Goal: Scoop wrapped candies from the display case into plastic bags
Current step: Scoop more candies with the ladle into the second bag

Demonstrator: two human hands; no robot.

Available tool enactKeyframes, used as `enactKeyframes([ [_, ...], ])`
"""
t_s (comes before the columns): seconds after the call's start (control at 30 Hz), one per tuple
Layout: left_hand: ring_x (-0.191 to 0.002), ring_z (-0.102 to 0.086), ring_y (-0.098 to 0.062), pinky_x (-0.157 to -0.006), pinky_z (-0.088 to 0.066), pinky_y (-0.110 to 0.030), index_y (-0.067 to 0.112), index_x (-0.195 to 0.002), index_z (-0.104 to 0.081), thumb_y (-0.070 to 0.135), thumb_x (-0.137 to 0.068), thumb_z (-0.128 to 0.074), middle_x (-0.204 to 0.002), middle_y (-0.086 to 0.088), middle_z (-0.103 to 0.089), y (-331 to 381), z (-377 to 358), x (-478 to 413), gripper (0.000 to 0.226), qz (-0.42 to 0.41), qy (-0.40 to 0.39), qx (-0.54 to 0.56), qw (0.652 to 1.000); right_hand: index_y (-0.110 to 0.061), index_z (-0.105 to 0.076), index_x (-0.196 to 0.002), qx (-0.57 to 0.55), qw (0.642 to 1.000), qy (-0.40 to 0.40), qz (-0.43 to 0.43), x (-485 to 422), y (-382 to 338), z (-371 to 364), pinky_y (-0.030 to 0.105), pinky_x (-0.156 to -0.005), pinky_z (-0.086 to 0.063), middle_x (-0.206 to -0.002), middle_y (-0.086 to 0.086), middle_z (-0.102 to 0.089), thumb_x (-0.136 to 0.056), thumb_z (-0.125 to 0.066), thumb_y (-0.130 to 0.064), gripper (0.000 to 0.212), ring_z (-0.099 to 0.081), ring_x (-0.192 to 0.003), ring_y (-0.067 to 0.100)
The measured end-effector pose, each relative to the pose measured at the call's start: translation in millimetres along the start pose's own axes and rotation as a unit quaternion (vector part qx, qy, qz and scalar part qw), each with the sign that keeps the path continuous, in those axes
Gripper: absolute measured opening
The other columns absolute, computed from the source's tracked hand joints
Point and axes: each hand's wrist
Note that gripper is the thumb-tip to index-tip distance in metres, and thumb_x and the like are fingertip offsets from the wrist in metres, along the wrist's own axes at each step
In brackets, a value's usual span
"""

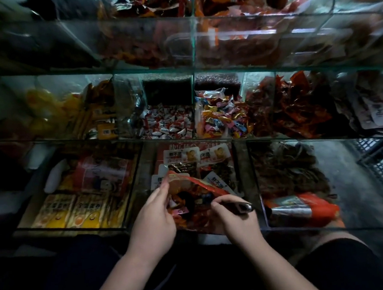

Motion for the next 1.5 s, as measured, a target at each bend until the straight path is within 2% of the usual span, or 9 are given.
enactKeyframes([
  [0.13,-0.136,-0.043,-0.005,-0.112,-0.038,-0.025,0.030,-0.159,-0.027,-0.003,-0.091,-0.044,-0.155,0.018,-0.038,3,1,0,0.078,0.014,0.000,-0.006,1.000,-0.020,-0.078,-0.072,-0.064,0.996,0.063,-0.017,0,-10,20,0.006,-0.060,-0.049,-0.073,-0.007,-0.077,-0.085,-0.079,-0.011,0.016,-0.072,-0.071,0.001],
  [0.33,-0.138,-0.040,-0.006,-0.111,-0.033,-0.020,0.026,-0.159,-0.028,0.003,-0.092,-0.052,-0.156,0.015,-0.035,13,-3,0,0.075,0.011,0.019,-0.032,0.999,-0.012,-0.076,-0.072,-0.273,0.953,0.045,-0.121,2,-18,43,0.043,-0.069,-0.064,-0.078,0.023,-0.075,-0.091,-0.066,0.001,0.026,-0.077,-0.079,0.039],
  [0.6,-0.142,-0.035,-0.008,-0.111,-0.025,-0.017,0.026,-0.159,-0.028,-0.004,-0.092,-0.046,-0.160,0.012,-0.032,8,-1,-2,0.075,0.025,0.021,-0.037,0.999,-0.023,-0.075,-0.082,0.135,0.973,-0.073,0.172,7,3,16,0.011,-0.075,-0.051,-0.079,-0.014,-0.072,-0.085,-0.077,-0.014,0.009,-0.069,-0.080,-0.001],
  [0.8,-0.142,-0.035,-0.006,-0.115,-0.029,-0.022,0.031,-0.161,-0.020,-0.007,-0.091,-0.045,-0.162,0.016,-0.027,8,3,0,0.083,0.028,0.005,-0.014,0.999,-0.022,-0.077,-0.074,-0.008,0.997,-0.079,0.024,2,2,4,0.034,-0.081,-0.060,-0.082,-0.002,-0.076,-0.086,-0.077,-0.009,0.017,-0.073,-0.087,0.012],
  [0.93,-0.146,-0.030,-0.007,-0.118,-0.028,-0.024,0.027,-0.161,-0.021,-0.009,-0.091,-0.044,-0.163,0.014,-0.025,6,7,-1,0.082,0.025,0.008,-0.008,1.000,-0.030,-0.078,-0.074,-0.034,0.999,0.024,-0.036,-2,-3,15,0.011,-0.069,-0.052,-0.076,-0.012,-0.076,-0.085,-0.078,-0.013,0.020,-0.069,-0.074,-0.004],
  [1.1,-0.147,-0.026,-0.004,-0.110,-0.021,-0.013,0.026,-0.161,-0.021,-0.004,-0.093,-0.046,-0.164,0.015,-0.022,11,6,1,0.079,0.013,0.017,-0.023,1.000,-0.021,-0.079,-0.080,-0.111,0.989,0.052,-0.086,0,-4,34,0.051,-0.089,-0.060,-0.080,0.011,-0.079,-0.086,-0.076,-0.016,0.008,-0.077,-0.085,0.031],
  [1.27,-0.129,-0.054,-0.016,-0.108,-0.045,-0.034,0.009,-0.141,-0.058,-0.003,-0.091,-0.059,-0.143,0.003,-0.055,29,1,9,0.051,-0.176,0.120,-0.017,0.977,-0.013,-0.078,-0.081,-0.216,0.970,0.041,-0.106,7,-15,55,0.039,-0.070,-0.063,-0.084,0.025,-0.076,-0.091,-0.070,-0.007,0.014,-0.078,-0.082,0.037],
  [1.4,-0.136,-0.037,0.007,-0.115,-0.031,-0.018,0.023,-0.144,-0.053,0.026,-0.096,-0.058,-0.142,0.022,-0.045,39,-19,7,0.049,-0.140,0.035,0.009,0.990,-0.008,-0.077,-0.082,-0.263,0.959,0.044,-0.096,19,-28,72,0.038,-0.071,-0.063,-0.087,0.028,-0.075,-0.087,-0.073,-0.003,0.009,-0.076,-0.084,0.043],
  [1.5,-0.149,-0.012,-0.003,-0.115,-0.007,-0.022,0.032,-0.157,-0.027,0.057,-0.099,-0.046,-0.162,0.016,-0.020,33,-38,-5,0.065,-0.034,-0.022,-0.044,0.998,-0.006,-0.076,-0.084,-0.297,0.951,0.020,-0.082,31,-41,86,0.038,-0.073,-0.062,-0.089,0.030,-0.075,-0.070,-0.083,-0.005,0.016,-0.075,-0.089,0.045],
])
Point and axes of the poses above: each hand's wrist, its own x-axis away from the middle knuckle, its own z-axis out of the back of the hand, y = z × x
